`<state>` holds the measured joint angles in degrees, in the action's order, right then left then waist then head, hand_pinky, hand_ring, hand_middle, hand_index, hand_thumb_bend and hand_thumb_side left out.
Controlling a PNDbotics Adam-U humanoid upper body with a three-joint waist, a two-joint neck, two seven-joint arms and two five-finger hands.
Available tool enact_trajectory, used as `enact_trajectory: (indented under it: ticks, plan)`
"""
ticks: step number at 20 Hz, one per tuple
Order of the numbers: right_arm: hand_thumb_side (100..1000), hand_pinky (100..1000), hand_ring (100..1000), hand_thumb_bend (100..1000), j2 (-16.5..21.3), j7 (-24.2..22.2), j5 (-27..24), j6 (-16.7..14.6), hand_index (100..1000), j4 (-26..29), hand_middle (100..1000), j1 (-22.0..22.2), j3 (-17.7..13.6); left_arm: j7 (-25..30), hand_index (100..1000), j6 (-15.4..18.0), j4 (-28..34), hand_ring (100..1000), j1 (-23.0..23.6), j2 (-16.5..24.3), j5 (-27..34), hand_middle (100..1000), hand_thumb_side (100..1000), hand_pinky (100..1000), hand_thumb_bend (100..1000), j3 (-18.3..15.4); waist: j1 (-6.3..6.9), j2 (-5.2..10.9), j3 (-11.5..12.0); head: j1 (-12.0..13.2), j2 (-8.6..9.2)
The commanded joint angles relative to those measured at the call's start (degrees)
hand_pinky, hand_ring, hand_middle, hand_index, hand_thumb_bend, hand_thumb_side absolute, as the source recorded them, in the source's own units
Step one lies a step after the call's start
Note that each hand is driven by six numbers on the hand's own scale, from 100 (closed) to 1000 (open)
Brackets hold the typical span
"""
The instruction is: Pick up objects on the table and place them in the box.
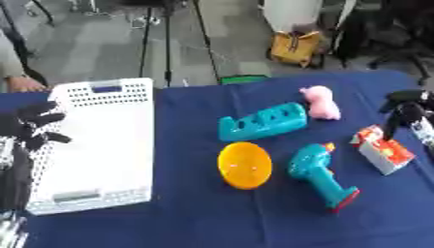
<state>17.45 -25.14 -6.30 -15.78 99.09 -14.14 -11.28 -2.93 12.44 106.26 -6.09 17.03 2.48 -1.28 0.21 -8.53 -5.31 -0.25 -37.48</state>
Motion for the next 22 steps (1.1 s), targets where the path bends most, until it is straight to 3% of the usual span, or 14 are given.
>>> enact_trajectory:
  ticks: [1, 17, 18, 22]
  plan:
    - [540, 339, 381, 100, 1.7, 0.1, 0.1, 0.1, 747, 1.3, 571, -0.5, -0.3, 0.0, 792, 0.1, 0.7, 763, -0.3, 0.7, 0.1, 773, 1000, 557, 306, -0.2, -0.07, 0.84, 0.1, 0.2, 0.42]
    - [537, 339, 384, 100, 2.3, 0.6, 1.1, 0.0, 750, 0.9, 576, -0.6, -0.5, 0.2, 791, 0.1, 0.6, 763, -0.2, 0.8, 0.0, 773, 1000, 553, 306, -0.1, -0.33, 0.98, 0.3, 0.3, 0.16]
    - [528, 352, 391, 154, 2.9, 0.7, 1.7, 0.0, 760, 0.7, 587, -0.8, -0.9, 0.2, 791, 0.0, 0.6, 763, -0.1, 0.8, 0.0, 773, 1000, 552, 305, -0.2, -0.4, 1.01, 0.2, 0.5, 0.15]
    - [529, 396, 419, 229, 7.8, 1.4, 4.9, -0.5, 773, -2.7, 620, -2.5, -2.0, 0.2, 790, 0.0, 0.4, 764, 0.0, 1.1, -0.1, 773, 1000, 551, 304, -0.1, -0.63, 1.12, 0.2, 0.5, -0.08]
